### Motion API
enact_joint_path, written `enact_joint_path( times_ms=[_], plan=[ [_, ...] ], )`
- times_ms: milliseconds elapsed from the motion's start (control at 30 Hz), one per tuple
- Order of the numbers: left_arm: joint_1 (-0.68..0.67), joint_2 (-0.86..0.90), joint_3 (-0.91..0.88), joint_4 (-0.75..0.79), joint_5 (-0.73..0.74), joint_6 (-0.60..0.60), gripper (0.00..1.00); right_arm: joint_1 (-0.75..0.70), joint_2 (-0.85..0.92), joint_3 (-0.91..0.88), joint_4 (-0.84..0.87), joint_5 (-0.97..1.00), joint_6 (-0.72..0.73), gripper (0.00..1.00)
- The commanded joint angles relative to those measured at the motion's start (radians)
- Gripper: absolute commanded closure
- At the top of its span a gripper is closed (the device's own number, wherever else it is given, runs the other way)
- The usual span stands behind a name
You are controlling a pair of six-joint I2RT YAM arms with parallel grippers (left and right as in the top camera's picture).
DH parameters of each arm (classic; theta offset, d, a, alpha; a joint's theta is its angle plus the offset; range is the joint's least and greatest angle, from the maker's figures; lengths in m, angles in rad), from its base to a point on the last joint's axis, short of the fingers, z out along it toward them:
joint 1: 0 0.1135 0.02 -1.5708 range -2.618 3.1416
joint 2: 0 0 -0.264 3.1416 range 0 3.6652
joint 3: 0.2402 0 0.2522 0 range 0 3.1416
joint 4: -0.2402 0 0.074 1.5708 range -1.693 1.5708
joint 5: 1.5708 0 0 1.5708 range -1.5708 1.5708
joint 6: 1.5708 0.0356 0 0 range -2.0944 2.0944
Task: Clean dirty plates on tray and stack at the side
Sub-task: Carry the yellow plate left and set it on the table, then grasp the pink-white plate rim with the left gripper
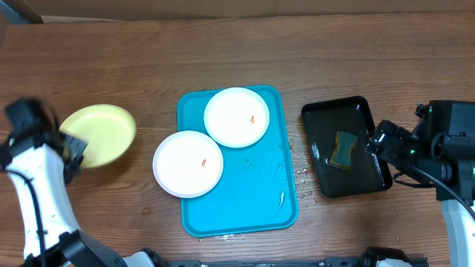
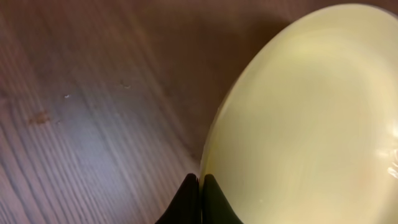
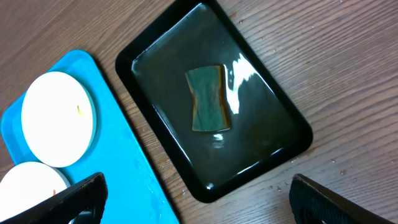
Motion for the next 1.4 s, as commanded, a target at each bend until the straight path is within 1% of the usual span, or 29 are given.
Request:
enact_joint_path(
  times_ms=[0, 67, 133, 167, 233, 267, 300, 333, 367, 400, 467, 533, 567, 633, 667, 767, 867, 900, 967, 1033, 1067, 1133, 1200, 1233, 1267, 1300, 1367],
  plan=[
    [0.063, -0.003, -0.113, 0.084, 0.031, 0.020, 0.96, -0.006, -0.008, 0.011, 0.003, -0.008, -0.010, 0.05],
    [0.069, -0.003, -0.152, 0.126, 0.016, 0.033, 0.96, -0.006, -0.008, 0.011, 0.002, -0.008, -0.010, 0.05],
    [0.068, -0.003, -0.161, 0.138, 0.005, 0.037, 0.91, -0.006, -0.008, 0.011, -0.001, -0.008, -0.010, 0.05],
    [0.068, -0.003, -0.159, 0.141, 0.007, 0.043, 0.81, -0.006, -0.008, 0.011, -0.003, -0.008, -0.011, 0.05],
    [0.067, -0.007, -0.144, 0.140, 0.050, 0.074, 0.39, -0.006, -0.008, 0.011, -0.008, -0.010, -0.027, 0.05],
    [0.066, -0.008, -0.134, 0.139, 0.089, 0.101, 0.31, -0.006, -0.008, 0.011, -0.009, -0.009, -0.030, 0.05],
    [0.066, -0.009, -0.116, 0.128, 0.146, 0.134, 0.29, -0.006, -0.008, 0.011, -0.011, -0.009, -0.033, 0.05],
    [0.065, -0.009, -0.101, 0.113, 0.190, 0.150, 0.29, -0.006, -0.008, 0.011, -0.011, -0.009, -0.033, 0.05],
    [0.058, -0.010, -0.075, 0.082, 0.273, 0.178, 0.29, -0.006, -0.008, 0.011, -0.011, -0.009, -0.034, 0.05],
    [0.053, -0.010, -0.067, 0.071, 0.307, 0.196, 0.30, -0.006, -0.008, 0.011, -0.011, -0.009, -0.034, 0.05],
    [0.016, -0.010, -0.050, 0.046, 0.435, 0.298, 0.32, -0.006, -0.008, 0.011, -0.009, -0.029, -0.057, 0.05],
    [-0.038, -0.009, -0.050, 0.031, 0.491, 0.390, 0.35, -0.006, -0.008, 0.010, 0.000, -0.116, -0.144, 0.05],
    [-0.074, -0.009, -0.050, 0.016, 0.490, 0.430, 0.37, -0.006, -0.008, 0.009, 0.002, -0.175, -0.196, 0.05],
    [-0.162, -0.009, -0.051, -0.014, 0.463, 0.498, 0.38, -0.006, -0.008, 0.006, 0.003, -0.284, -0.271, 0.06],
    [-0.213, -0.008, -0.052, -0.026, 0.432, 0.520, 0.38, -0.006, -0.008, 0.003, 0.004, -0.309, -0.282, 0.06],
    [-0.361, -0.007, -0.062, -0.032, 0.267, 0.526, 0.38, -0.006, -0.008, -0.010, 0.004, -0.338, -0.291, 0.07],
    [-0.484, -0.005, -0.076, -0.027, 0.166, 0.527, 0.38, -0.005, -0.007, -0.026, 0.000, -0.353, -0.291, 0.07],
    [-0.524, -0.004, -0.080, -0.029, 0.127, 0.526, 0.41, -0.003, -0.007, -0.031, 0.000, -0.356, -0.292, 0.08],
    [-0.592, -0.003, -0.083, -0.028, 0.062, 0.497, 0.48, 0.010, -0.007, -0.046, 0.000, -0.379, -0.313, 0.11],
    [-0.642, -0.003, -0.082, -0.002, 0.097, 0.483, 0.58, 0.034, -0.007, -0.061, 0.000, -0.421, -0.349, 0.13],
    [-0.669, -0.003, -0.082, 0.016, 0.129, 0.493, 0.60, 0.058, -0.007, -0.074, 0.008, -0.437, -0.355, 0.15],
    [-0.718, -0.003, -0.082, 0.039, 0.142, 0.500, 0.63, 0.105, -0.007, -0.099, 0.027, -0.438, -0.354, 0.17],
    [-0.764, -0.003, -0.082, 0.042, 0.103, 0.500, 0.62, 0.156, -0.002, -0.119, 0.044, -0.434, -0.349, 0.18],
    [-0.780, -0.003, -0.082, 0.037, 0.072, 0.499, 0.58, 0.177, 0.002, -0.126, 0.050, -0.434, -0.346, 0.19],
    [-0.792, -0.003, -0.082, 0.035, 0.040, 0.486, 0.46, 0.196, 0.005, -0.131, 0.057, -0.431, -0.341, 0.19],
    [-0.800, -0.003, -0.082, 0.044, 0.027, 0.481, 0.44, 0.209, 0.009, -0.133, 0.061, -0.425, -0.339, 0.19],
    [-0.810, -0.003, -0.082, 0.093, 0.080, 0.495, 0.51, 0.224, 0.020, -0.134, 0.071, -0.417, -0.338, 0.18]
  ],
)
